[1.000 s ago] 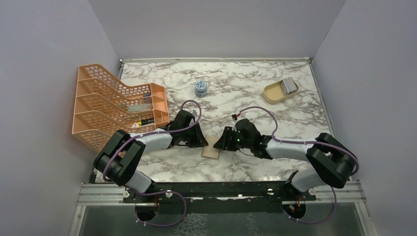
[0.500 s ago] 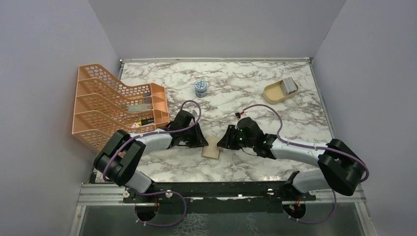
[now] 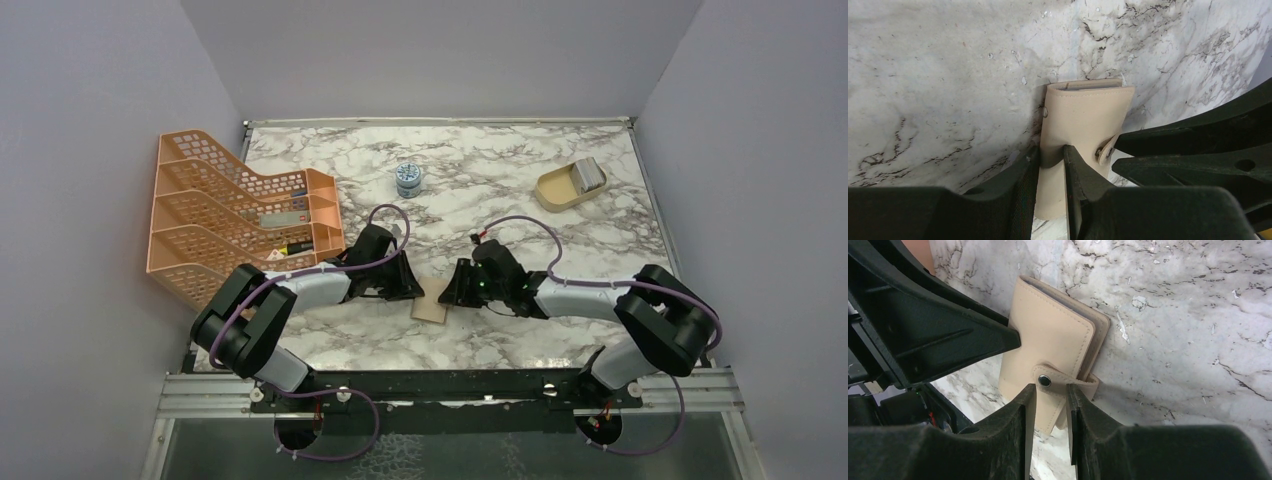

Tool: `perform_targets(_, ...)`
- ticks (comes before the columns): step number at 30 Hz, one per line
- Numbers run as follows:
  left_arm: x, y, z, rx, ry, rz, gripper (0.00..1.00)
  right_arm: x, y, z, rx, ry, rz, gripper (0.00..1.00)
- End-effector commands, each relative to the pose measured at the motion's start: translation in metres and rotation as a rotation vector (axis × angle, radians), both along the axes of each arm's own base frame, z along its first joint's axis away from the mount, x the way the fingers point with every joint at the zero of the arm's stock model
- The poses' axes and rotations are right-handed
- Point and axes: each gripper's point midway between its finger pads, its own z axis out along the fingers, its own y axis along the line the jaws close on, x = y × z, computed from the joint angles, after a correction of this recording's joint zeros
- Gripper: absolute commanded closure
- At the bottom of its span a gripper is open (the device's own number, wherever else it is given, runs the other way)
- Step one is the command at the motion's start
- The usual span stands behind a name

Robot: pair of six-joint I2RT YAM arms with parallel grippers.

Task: Put the credit cards into the card holder
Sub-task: Close the card holder at the center of the board.

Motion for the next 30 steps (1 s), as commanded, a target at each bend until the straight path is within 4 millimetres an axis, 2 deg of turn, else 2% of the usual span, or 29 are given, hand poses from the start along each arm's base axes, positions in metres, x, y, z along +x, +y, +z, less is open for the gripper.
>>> perform_targets(1, -0.013, 0.007, -0.016, 0.044, 0.041, -0.007, 0.74, 0.005, 0.017, 0.013, 0.060, -0.029, 0.037, 0.73)
perform_targets(13, -0.013, 0.005, -0.015, 0.039, 0.040, -0.008, 0.74, 0.007, 0.027, 0.019, 0.076, -0.032, 0.071, 0.75)
perform_targets(20, -0.013, 0.005, -0.015, 0.042, 0.039, -0.006, 0.74, 0.006, 0.025, 0.017, 0.056, -0.023, 0.076, 0.75)
perform_targets(25, -0.014, 0.005, -0.017, 0.047, 0.041, -0.006, 0.74, 0.006, 0.025, 0.033, 0.075, -0.047, 0.080, 0.75)
perform_targets(30, -0.013, 0.006, -0.018, 0.052, 0.041, -0.005, 0.74, 0.008, 0.023, 0.037, 0.054, -0.058, 0.076, 0.75)
